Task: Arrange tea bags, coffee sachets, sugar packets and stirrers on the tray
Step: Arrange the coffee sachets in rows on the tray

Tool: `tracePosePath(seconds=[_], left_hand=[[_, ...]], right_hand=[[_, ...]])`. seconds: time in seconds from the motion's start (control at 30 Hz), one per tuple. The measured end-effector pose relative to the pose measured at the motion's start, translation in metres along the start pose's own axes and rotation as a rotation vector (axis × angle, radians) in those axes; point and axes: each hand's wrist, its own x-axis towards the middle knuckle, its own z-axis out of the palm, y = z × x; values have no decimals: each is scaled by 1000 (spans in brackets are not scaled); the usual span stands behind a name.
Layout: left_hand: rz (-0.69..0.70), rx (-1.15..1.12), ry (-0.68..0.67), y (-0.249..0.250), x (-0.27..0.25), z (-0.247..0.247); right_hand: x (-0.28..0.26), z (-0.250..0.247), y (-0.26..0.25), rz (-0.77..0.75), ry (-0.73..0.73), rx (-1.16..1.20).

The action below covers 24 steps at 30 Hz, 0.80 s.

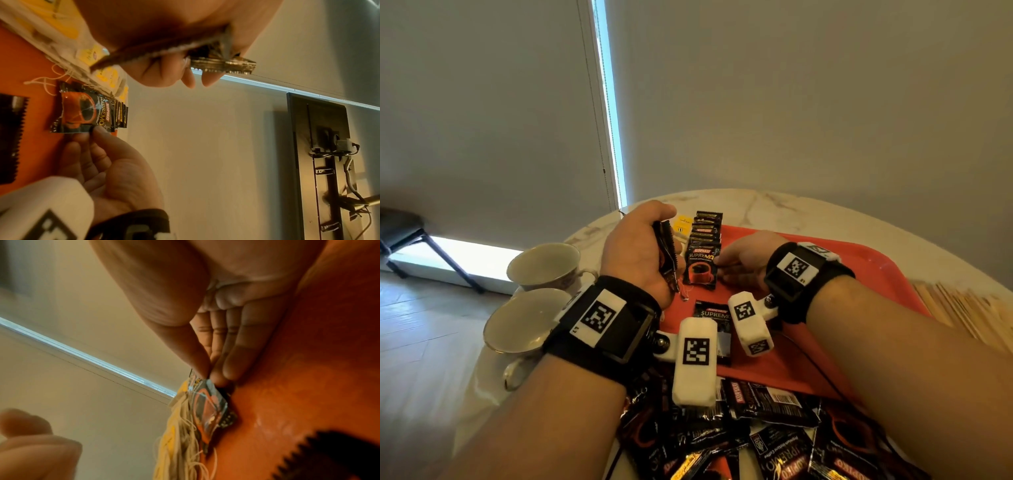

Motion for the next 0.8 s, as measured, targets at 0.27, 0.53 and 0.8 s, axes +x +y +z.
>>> tracePosePath(seconds=[0.27, 0.53, 0.8], left_hand=[[-13, 1, -21, 1, -6, 3], [-24, -24, -47, 4, -17, 6], [-78, 47, -73, 1, -15, 3]], right_hand=[[-13, 0, -2, -4, -21, 4], [-47, -9, 5, -41, -126, -724], [-59, -10, -3, -99, -107, -846]])
